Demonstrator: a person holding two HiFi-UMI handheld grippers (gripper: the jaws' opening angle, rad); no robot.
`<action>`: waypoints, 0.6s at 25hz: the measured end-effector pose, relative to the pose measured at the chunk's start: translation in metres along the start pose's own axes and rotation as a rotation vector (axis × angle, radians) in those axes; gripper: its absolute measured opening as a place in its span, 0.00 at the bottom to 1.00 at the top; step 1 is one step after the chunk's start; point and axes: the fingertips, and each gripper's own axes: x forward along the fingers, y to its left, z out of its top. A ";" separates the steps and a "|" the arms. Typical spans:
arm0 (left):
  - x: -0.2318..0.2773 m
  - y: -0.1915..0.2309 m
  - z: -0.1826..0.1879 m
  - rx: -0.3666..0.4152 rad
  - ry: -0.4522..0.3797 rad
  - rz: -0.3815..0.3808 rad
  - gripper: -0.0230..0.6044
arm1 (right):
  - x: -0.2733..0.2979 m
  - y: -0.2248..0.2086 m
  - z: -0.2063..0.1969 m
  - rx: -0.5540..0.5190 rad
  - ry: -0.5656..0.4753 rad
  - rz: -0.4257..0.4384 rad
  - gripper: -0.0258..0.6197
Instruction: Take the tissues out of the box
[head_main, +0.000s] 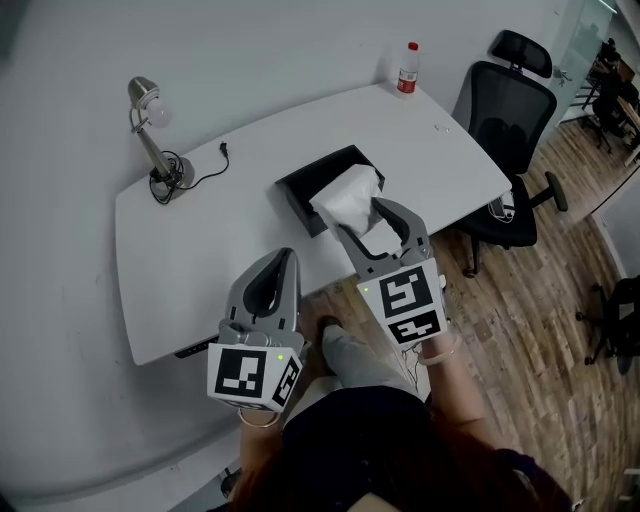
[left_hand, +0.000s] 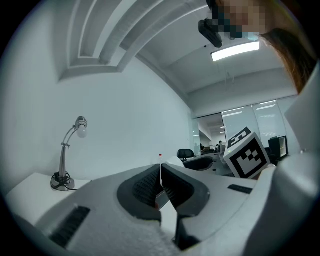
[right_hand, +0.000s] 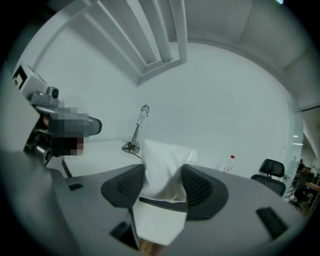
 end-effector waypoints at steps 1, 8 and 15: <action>-0.002 -0.003 0.000 -0.002 -0.002 -0.003 0.08 | -0.004 0.001 0.001 -0.003 -0.002 -0.001 0.43; -0.012 -0.023 0.003 -0.013 -0.010 -0.031 0.08 | -0.035 0.007 0.006 -0.014 -0.018 -0.020 0.43; -0.014 -0.035 -0.001 -0.022 -0.009 -0.048 0.08 | -0.055 0.010 0.005 -0.009 -0.036 -0.033 0.43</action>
